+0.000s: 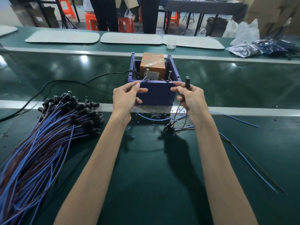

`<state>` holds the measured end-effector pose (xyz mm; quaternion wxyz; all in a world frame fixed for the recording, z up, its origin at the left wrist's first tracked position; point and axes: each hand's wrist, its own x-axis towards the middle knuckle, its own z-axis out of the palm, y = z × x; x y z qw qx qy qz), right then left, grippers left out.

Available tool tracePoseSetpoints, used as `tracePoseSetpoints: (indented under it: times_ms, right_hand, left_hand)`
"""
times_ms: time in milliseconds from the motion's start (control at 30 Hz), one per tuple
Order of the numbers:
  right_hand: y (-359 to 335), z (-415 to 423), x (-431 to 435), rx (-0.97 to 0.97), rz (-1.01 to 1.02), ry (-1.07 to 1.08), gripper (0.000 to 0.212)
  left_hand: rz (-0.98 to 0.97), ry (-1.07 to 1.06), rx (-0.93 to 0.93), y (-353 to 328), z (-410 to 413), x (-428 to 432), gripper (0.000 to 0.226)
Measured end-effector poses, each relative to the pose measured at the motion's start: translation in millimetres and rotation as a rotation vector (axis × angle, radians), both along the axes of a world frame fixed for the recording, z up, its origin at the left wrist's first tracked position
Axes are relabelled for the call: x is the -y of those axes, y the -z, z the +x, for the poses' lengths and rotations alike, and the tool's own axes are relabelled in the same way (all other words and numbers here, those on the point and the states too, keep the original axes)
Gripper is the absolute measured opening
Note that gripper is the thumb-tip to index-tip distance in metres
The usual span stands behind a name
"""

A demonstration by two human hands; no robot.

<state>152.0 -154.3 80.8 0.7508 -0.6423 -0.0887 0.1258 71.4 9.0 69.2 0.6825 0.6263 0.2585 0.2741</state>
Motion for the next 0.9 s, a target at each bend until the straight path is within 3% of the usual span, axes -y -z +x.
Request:
tracePoseSetpoints:
  times_ms: [900]
  right_hand:
    - [-3.5, 0.8, 5.0, 0.041, -0.144, 0.033, 0.018]
  left_hand:
    - [0.026, -0.004, -0.055, -6.0, -4.2, 1.9, 0.016]
